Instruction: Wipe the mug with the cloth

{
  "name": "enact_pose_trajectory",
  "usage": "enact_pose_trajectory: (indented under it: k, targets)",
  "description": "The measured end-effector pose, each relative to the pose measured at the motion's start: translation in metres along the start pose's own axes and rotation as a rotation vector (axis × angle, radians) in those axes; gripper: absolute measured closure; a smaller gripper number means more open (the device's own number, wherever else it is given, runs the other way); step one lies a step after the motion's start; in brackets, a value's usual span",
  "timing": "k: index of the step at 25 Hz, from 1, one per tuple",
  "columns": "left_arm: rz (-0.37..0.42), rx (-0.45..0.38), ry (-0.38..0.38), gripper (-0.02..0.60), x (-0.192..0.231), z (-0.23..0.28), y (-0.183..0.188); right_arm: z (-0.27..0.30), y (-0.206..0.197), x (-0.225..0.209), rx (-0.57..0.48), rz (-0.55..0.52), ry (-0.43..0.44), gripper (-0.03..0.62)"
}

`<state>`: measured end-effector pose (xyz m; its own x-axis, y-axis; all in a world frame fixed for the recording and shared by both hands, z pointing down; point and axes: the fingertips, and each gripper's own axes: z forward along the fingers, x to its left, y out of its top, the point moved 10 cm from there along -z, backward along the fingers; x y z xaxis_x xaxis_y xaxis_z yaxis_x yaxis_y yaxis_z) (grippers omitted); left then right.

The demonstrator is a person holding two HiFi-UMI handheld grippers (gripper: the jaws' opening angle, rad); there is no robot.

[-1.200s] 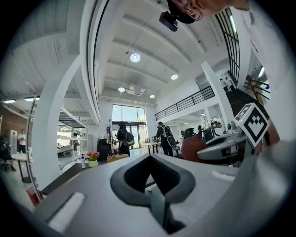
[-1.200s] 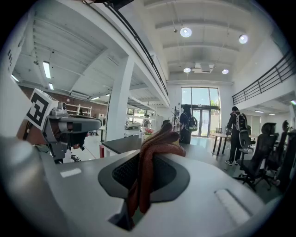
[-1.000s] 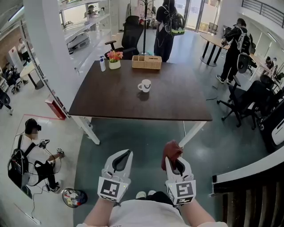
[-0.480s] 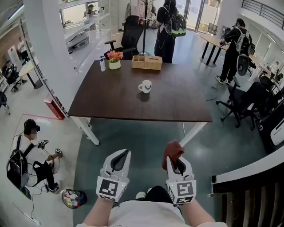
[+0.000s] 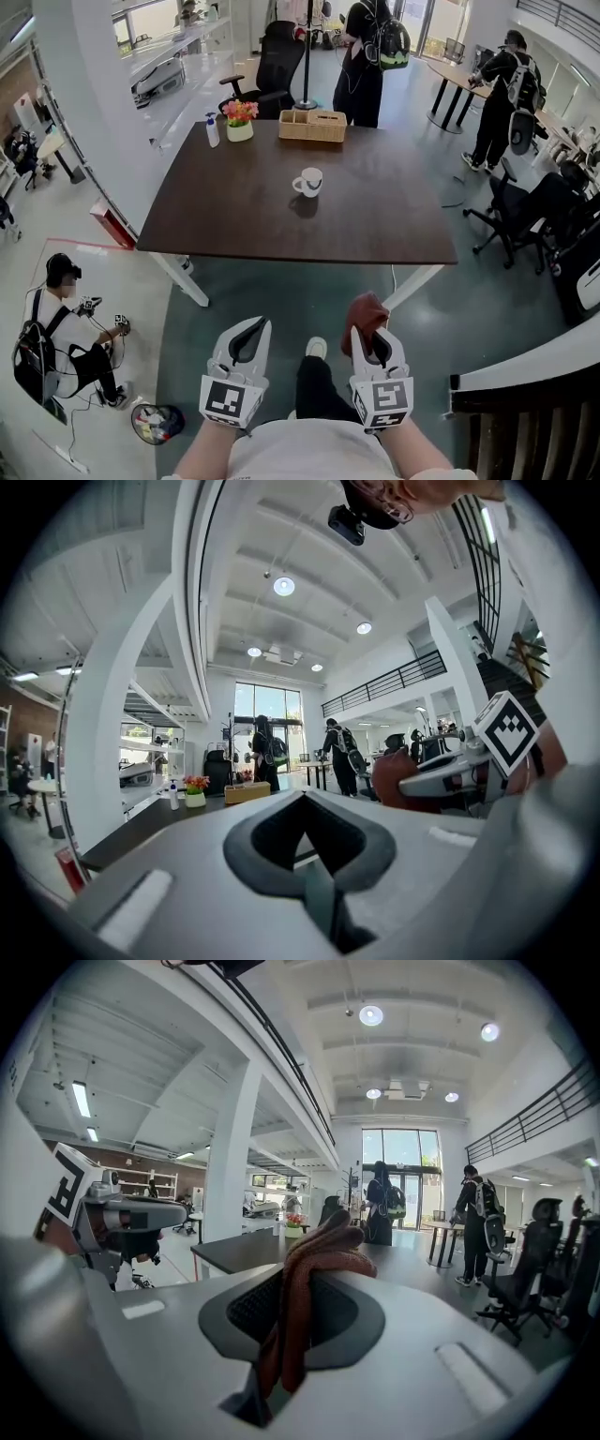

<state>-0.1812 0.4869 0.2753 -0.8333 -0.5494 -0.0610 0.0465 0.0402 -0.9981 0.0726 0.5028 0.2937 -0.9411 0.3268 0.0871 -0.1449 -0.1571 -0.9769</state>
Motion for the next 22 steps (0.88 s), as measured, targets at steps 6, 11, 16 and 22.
enact_pose_trajectory:
  k: [6, 11, 16, 22]
  targets:
    - [-0.009, -0.011, 0.003, 0.581, 0.04, 0.07, -0.006, 0.083, 0.01, -0.044, 0.007, 0.018, 0.019, 0.514]
    - [-0.049, -0.035, -0.034, 0.581, 0.074, 0.149, -0.006, 0.167, 0.015, -0.088, 0.036, 0.032, 0.043, 0.513]
    - [-0.025, -0.013, -0.05, 0.581, 0.099, 0.218, -0.015, 0.24, 0.012, -0.129, 0.06, 0.05, 0.078, 0.513]
    - [-0.025, 0.057, -0.014, 0.581, 0.124, 0.278, -0.038, 0.309, 0.009, -0.165, 0.088, 0.054, 0.103, 0.513]
